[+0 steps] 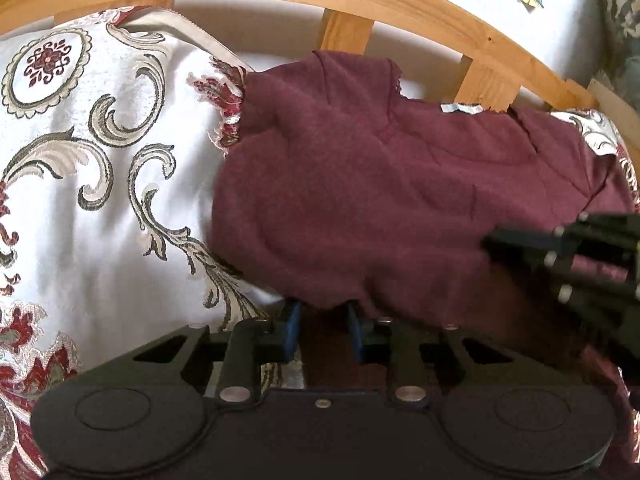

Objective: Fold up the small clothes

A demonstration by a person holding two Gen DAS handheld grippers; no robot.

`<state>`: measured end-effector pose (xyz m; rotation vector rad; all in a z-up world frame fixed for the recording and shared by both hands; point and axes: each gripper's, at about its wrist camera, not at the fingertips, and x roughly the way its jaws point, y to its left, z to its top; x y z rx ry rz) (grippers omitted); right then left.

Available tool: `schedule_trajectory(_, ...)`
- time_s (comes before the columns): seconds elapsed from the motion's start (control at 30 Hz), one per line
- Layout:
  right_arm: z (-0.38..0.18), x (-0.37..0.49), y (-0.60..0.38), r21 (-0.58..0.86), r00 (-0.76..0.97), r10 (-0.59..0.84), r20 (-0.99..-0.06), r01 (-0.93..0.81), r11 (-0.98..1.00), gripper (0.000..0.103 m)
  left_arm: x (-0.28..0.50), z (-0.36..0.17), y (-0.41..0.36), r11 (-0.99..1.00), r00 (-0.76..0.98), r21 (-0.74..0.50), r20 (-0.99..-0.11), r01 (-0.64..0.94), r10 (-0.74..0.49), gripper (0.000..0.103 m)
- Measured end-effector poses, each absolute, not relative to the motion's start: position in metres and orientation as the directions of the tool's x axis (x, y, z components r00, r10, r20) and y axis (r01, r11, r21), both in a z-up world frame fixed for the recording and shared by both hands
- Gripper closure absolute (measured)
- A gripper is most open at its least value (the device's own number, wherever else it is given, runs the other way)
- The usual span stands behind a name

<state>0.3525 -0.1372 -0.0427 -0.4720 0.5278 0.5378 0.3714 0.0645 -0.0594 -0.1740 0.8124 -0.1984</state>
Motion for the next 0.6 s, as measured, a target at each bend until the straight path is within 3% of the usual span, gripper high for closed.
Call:
schedule_trajectory(0.2, -0.049, 0.364, -0.152, -0.186, 0.712, 0.363, -0.601, -0.567, 0.803, 0.098, 0.372, -0.058, 0.062, 0.971, 0.668, -0.211, -0.708, 0.111, -0.23, 0.074)
schedule_trajectory(0.27, -0.043, 0.362, -0.159, -0.155, 0.724, 0.368, -0.584, -0.544, 0.825, 0.088, 0.368, -0.055, 0.063, 0.971, 0.665, -0.211, -0.71, 0.117, -0.234, 0.075)
schedule_trajectory(0.33, -0.037, 0.355, -0.162, -0.16, 0.734, 0.375, -0.567, -0.544, 0.824, 0.066, 0.362, -0.052, 0.064, 0.969, 0.666, -0.215, -0.705, 0.126, -0.243, 0.074)
schedule_trajectory(0.4, -0.034, 0.344, -0.162, -0.175, 0.731, 0.384, -0.564, -0.56, 0.81, 0.056, 0.355, -0.05, 0.064, 0.97, 0.667, -0.205, -0.706, 0.131, -0.239, 0.07)
schedule_trajectory(0.5, -0.043, 0.331, -0.161, -0.218, 0.723, 0.359, -0.59, -0.571, 0.791, 0.046, 0.343, -0.045, 0.064, 0.971, 0.682, -0.195, -0.692, 0.139, -0.236, 0.052)
schedule_trajectory(0.6, -0.055, 0.323, -0.163, -0.28, 0.745, 0.303, -0.594, -0.544, 0.791, 0.038, 0.33, -0.04, 0.064, 0.978, 0.701, -0.167, -0.683, 0.127, -0.207, 0.046)
